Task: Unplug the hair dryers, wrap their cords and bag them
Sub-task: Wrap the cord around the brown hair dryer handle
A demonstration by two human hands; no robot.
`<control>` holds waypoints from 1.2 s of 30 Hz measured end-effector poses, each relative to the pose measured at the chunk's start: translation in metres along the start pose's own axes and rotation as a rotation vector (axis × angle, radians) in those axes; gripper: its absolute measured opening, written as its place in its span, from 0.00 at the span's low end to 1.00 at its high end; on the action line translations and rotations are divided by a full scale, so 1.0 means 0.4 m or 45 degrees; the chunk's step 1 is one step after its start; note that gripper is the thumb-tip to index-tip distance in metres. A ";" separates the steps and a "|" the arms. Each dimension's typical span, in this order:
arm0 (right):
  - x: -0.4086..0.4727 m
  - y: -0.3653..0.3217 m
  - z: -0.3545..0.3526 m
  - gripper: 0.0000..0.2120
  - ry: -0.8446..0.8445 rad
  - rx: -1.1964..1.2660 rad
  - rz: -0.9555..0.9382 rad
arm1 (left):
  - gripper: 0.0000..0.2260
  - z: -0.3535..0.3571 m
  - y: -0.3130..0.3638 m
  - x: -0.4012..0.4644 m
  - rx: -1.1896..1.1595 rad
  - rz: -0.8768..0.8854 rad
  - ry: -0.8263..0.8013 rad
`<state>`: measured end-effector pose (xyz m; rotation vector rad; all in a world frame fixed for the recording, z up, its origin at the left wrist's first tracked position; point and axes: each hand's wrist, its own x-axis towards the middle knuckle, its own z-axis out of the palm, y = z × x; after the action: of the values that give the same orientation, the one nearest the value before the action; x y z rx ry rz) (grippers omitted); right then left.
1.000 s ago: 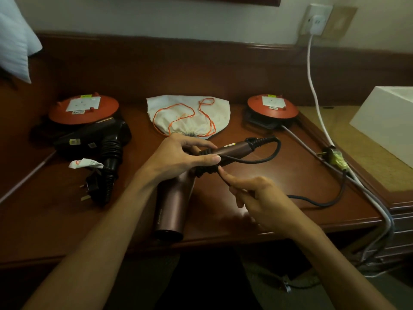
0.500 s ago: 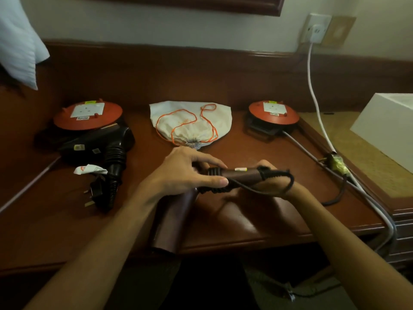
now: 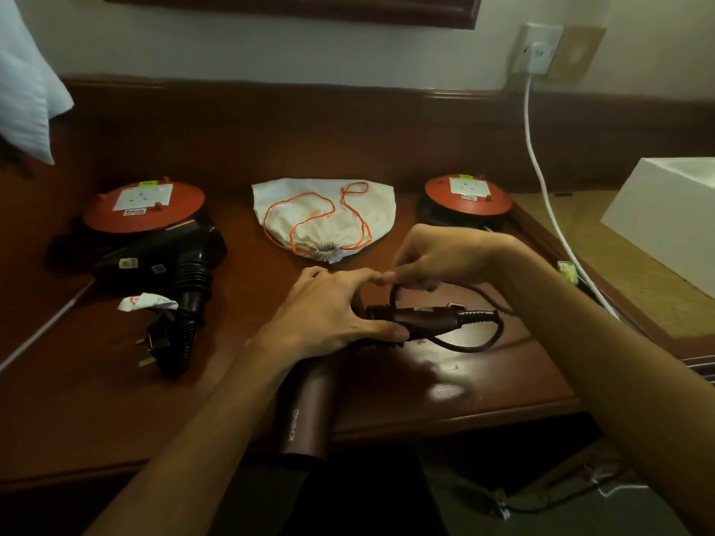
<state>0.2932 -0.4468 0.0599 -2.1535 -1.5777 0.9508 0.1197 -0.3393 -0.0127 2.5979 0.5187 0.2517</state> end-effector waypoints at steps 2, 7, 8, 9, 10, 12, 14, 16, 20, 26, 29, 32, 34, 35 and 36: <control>-0.008 -0.019 -0.004 0.14 -0.039 -0.153 -0.036 | 0.36 -0.007 0.015 0.004 0.009 0.038 0.001; -0.044 -0.028 0.002 0.11 -0.093 -0.250 -0.127 | 0.19 -0.015 0.014 0.001 0.018 0.100 -0.058; -0.053 -0.029 0.005 0.11 -0.092 -0.247 -0.125 | 0.18 -0.015 0.015 0.001 0.016 0.104 -0.059; -0.062 -0.030 0.008 0.11 -0.078 -0.222 -0.113 | 0.19 -0.016 0.017 0.000 0.011 0.103 -0.056; -0.069 -0.030 0.013 0.11 -0.052 -0.178 -0.091 | 0.21 -0.017 0.017 0.001 0.007 0.099 -0.050; -0.083 -0.029 0.032 0.10 0.023 -0.091 -0.031 | 0.28 -0.015 0.013 0.002 0.009 0.073 -0.030; -0.095 -0.028 0.059 0.09 0.120 -0.059 -0.011 | 0.32 -0.013 0.016 -0.001 0.013 0.048 -0.009; -0.111 -0.028 0.080 0.08 0.261 -0.071 -0.043 | 0.32 -0.013 0.018 -0.003 -0.001 0.051 0.018; -0.181 -0.010 0.090 0.08 0.365 0.026 -0.096 | 0.27 -0.011 -0.004 -0.003 -0.087 0.078 0.108; -0.199 0.076 0.160 0.23 0.307 0.288 -0.317 | 0.21 -0.024 -0.029 -0.015 -0.277 0.047 0.236; -0.178 0.122 0.199 0.23 0.324 0.373 -0.378 | 0.24 -0.020 -0.043 -0.025 -0.247 0.086 0.276; -0.158 0.139 0.261 0.19 0.567 0.412 -0.408 | 0.26 -0.019 -0.046 -0.034 -0.197 0.097 0.314; -0.145 0.143 0.292 0.12 0.774 0.385 -0.431 | 0.27 -0.021 -0.046 -0.041 -0.273 0.092 0.318; -0.140 0.143 0.302 0.09 0.852 0.340 -0.448 | 0.28 -0.022 -0.047 -0.045 -0.317 0.099 0.317; -0.135 0.143 0.310 0.07 0.916 0.291 -0.477 | 0.27 -0.023 -0.050 -0.047 -0.355 0.109 0.324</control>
<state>0.2426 -0.5334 -0.0474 -1.6723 -1.3400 0.1794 0.0937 -0.3266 -0.0162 2.3306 0.4241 0.6422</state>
